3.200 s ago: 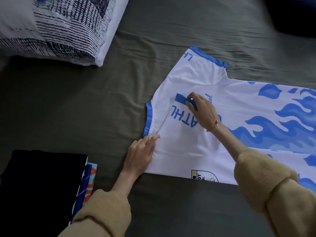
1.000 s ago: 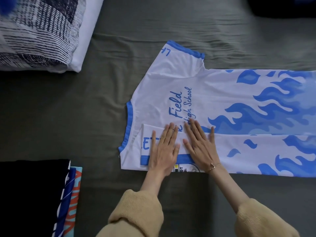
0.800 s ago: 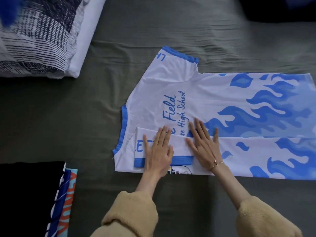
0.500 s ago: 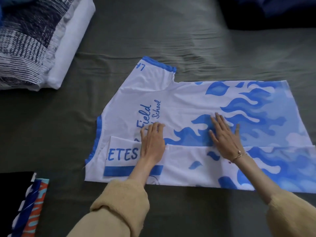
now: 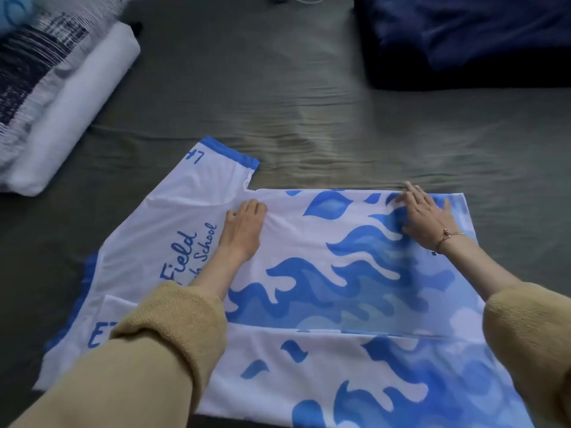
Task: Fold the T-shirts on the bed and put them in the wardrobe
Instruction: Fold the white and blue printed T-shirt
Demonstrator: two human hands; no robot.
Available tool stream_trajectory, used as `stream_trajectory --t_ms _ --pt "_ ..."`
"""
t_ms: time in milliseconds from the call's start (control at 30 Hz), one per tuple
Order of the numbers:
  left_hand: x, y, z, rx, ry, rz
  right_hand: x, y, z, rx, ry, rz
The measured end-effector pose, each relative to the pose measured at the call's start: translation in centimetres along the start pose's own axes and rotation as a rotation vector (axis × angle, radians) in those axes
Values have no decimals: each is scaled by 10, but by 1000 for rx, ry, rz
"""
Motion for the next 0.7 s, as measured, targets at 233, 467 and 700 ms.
stream_trajectory --t_ms 233,467,700 --pt "9 38 -1 -9 144 280 11 20 -22 18 20 200" --pt "13 44 5 56 204 214 29 18 -22 -46 -63 76" --pt "22 19 11 161 369 24 11 -10 -20 -48 -149 -259"
Point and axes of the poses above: each hand's wrist, its own y-axis towards the middle knuckle, its own x-axis out of the back of the hand, z = x × y, the point moved 5 cm from there along y, towards the middle knuckle, and after that the axes turned 14 degrees about z, right-handed, at the moved point
